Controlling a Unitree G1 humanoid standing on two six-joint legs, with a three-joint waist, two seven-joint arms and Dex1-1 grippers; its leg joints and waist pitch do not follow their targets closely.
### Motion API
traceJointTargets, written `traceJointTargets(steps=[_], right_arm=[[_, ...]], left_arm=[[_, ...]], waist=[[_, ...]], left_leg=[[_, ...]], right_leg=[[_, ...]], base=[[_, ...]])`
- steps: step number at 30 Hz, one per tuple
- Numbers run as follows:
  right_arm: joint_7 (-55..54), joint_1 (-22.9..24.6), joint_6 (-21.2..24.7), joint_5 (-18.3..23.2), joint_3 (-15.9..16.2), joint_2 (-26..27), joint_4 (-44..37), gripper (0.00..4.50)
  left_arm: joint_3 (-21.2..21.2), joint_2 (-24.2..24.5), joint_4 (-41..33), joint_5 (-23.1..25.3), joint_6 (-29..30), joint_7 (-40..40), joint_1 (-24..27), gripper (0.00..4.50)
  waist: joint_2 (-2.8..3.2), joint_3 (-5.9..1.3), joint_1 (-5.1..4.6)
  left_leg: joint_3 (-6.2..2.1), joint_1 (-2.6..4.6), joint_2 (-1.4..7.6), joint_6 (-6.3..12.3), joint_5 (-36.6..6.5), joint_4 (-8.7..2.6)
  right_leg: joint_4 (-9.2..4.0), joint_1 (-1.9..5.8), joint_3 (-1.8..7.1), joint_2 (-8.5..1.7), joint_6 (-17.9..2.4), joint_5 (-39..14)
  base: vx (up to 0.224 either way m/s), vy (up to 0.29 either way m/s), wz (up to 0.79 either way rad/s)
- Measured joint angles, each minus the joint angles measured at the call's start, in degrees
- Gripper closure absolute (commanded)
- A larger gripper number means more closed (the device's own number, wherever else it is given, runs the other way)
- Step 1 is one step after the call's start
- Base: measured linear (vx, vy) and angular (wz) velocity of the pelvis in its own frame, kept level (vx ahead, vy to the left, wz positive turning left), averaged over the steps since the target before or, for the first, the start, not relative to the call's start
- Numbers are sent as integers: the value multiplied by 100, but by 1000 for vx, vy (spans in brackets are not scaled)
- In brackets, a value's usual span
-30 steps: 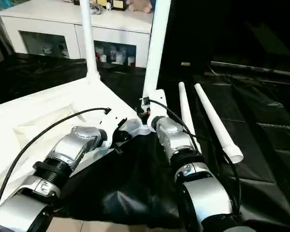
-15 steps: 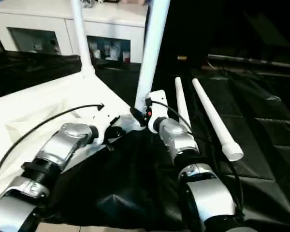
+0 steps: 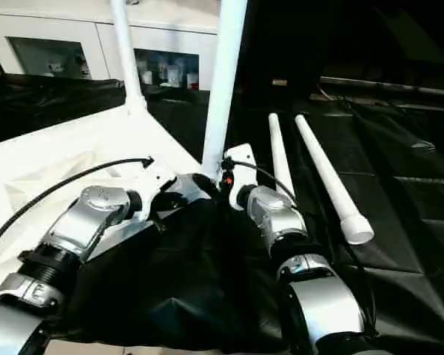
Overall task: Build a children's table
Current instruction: Insert table leg to table base
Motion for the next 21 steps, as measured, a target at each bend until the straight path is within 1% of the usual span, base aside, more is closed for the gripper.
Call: traceJointTargets(steps=[2,9,14,16,21], right_arm=[[96,73,-15,0,8,-33,-22,78],[1301,493,-11,-36,344,-492,-666,78],[1827,597,-15,-59,487,-694,-1000,78],[2109,659,-23,-65,605,-828,-1222,78],[2486,787,-9,-47,670,-939,-1516,78]], left_arm=[[-31,25,-30,-3,-23,-74,11,450],[-93,302,-174,-86,-220,-640,144,450],[-138,454,-265,-145,-316,-891,215,450],[-163,516,-284,-156,-424,-1031,252,450],[-194,606,-418,-165,-453,-1211,341,450]], waist=[[2,2,16],[4,5,33],[4,5,36],[4,5,43],[4,5,77]], left_leg=[[1,-3,0,4,-1,6],[1,-9,1,12,-5,29],[0,-8,5,13,-3,39],[0,-8,5,13,-3,42],[0,-7,7,14,-3,54]], right_leg=[[0,0,0,0,0,0],[10,0,-1,-2,0,0],[24,0,-1,-2,-1,0],[27,0,-1,-2,-1,0],[41,0,-1,-3,-1,0]], base=[[0,0,0],[0,0,0],[0,0,0],[0,0,0],[0,0,0]])
